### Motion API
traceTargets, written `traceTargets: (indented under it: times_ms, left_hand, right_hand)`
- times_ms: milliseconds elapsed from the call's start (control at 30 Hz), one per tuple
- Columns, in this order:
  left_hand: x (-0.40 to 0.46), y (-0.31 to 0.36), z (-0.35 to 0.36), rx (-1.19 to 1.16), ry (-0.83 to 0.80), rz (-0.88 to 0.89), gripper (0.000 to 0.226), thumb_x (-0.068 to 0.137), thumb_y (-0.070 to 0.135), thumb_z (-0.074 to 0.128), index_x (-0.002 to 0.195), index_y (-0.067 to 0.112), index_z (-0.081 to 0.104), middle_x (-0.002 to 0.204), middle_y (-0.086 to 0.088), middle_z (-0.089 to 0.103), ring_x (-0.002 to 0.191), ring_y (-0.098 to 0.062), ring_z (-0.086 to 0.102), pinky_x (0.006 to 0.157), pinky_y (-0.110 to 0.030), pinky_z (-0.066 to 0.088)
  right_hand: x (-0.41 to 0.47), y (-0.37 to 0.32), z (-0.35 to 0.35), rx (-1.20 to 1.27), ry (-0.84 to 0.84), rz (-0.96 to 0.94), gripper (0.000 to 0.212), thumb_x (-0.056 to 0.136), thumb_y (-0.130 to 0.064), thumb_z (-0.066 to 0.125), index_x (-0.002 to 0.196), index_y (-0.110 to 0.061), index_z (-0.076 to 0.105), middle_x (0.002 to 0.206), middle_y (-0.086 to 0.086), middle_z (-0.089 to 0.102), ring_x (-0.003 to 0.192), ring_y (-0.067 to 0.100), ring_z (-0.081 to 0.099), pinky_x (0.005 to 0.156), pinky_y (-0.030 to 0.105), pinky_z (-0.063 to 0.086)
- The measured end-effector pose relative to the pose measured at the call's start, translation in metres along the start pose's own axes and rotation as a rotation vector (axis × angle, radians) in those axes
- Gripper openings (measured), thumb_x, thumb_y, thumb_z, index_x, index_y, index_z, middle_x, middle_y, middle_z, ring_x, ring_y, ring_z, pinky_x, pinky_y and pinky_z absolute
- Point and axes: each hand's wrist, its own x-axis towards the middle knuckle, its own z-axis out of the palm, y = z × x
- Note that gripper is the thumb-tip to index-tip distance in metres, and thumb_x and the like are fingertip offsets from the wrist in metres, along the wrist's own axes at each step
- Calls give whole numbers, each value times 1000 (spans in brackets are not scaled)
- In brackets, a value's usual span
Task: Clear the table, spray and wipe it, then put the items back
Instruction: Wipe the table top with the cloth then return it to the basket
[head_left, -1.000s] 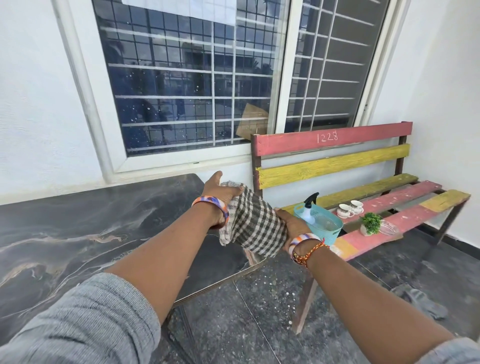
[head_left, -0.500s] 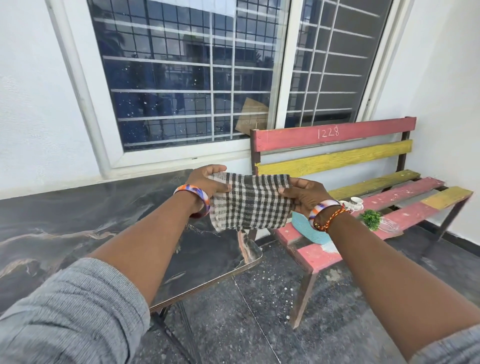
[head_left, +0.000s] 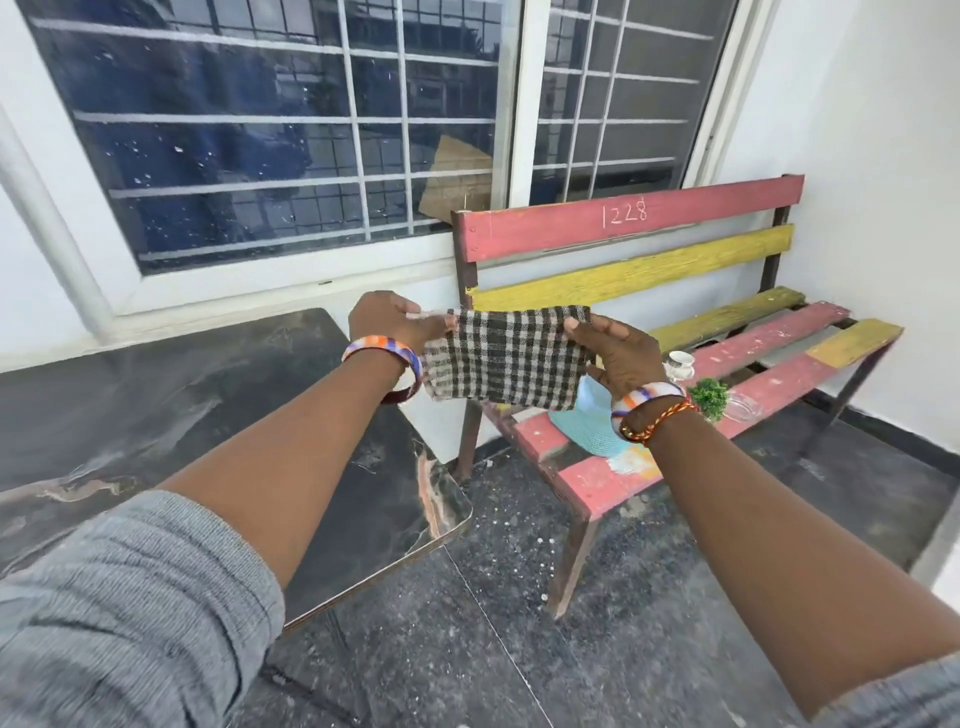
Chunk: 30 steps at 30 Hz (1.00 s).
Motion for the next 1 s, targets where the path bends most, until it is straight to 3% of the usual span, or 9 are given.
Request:
traceTargets:
  times_ms: [67, 167, 333, 500, 600, 767, 833, 900, 1000]
  left_hand:
    - [15, 1, 21, -104, 22, -38, 39, 63, 33, 83, 87, 7, 66, 99, -12, 69, 99, -26, 65, 89, -34, 53]
    - [39, 9, 63, -224, 56, -19, 37, 55, 37, 85, 74, 20, 58, 79, -1, 61, 76, -17, 60, 78, -34, 52]
    - [92, 29, 131, -555, -6, -35, 27, 66, 10, 81, 69, 20, 57, 66, -3, 48, 42, 4, 53, 46, -10, 44]
    - [157, 29, 205, -626, -108, -123, 20, 71, 4, 76, 73, 15, 61, 80, -8, 62, 68, -16, 57, 62, -19, 50]
    - [177, 19, 245, -568, -270, -227, 37, 71, -1, 75, 104, -1, 61, 94, -11, 64, 86, -21, 61, 73, -26, 52]
    - [190, 1, 299, -245, -647, -423, 61, 81, 13, 68, 135, -2, 44, 143, -20, 43, 115, -12, 60, 90, -26, 51]
    - [186, -1, 321, -83, -855, -522, 53, 95, 19, 46, 143, 2, 31, 155, -13, 21, 141, -17, 30, 108, -31, 31]
    - [182, -5, 347, -49, -888, -604, 50, 98, 18, 38, 144, 2, 25, 157, -12, 13, 147, -24, 11, 113, -35, 20]
    - [184, -33, 392, 12, -774, -695, 56, 96, 18, 46, 143, -3, 25, 155, -14, 23, 143, -28, 24, 111, -38, 27]
  right_hand:
    - [18, 3, -9, 16, 30, -7, 17, 81, -11, 70, 98, -9, 67, 92, 2, 65, 81, 7, 57, 72, 23, 43]
    - [61, 10, -27, 36, 40, -6, 8, 77, -18, 74, 81, -22, 68, 69, -10, 69, 72, 8, 58, 71, 27, 40]
    - [136, 10, -48, 151, 7, 17, 18, 73, -16, 74, 90, -17, 70, 73, -8, 73, 75, 15, 64, 73, 28, 52]
    - [213, 11, -67, -99, -158, 46, 64, 74, 9, 66, 134, -10, 49, 98, -2, 69, 91, 20, 63, 86, 36, 54]
    - [252, 16, -84, -370, -177, 120, 89, 76, 5, 67, 150, -16, 21, 137, -6, 48, 122, 18, 47, 101, 32, 39]
    - [303, 32, -118, -671, -188, 267, 79, 81, -1, 65, 148, -19, 27, 148, 2, 38, 135, 19, 36, 99, 19, 28]
    - [322, 42, -132, -744, -161, 291, 70, 81, 0, 63, 144, -17, 37, 144, 10, 43, 135, 26, 38, 94, 21, 33]
    - [345, 61, -148, -737, -145, 333, 67, 80, 4, 64, 140, -16, 44, 142, 10, 44, 131, 26, 43, 92, 25, 38]
    - [371, 100, -170, -780, -199, 424, 62, 79, 6, 64, 136, -13, 48, 122, 9, 52, 100, 18, 51, 83, 27, 43]
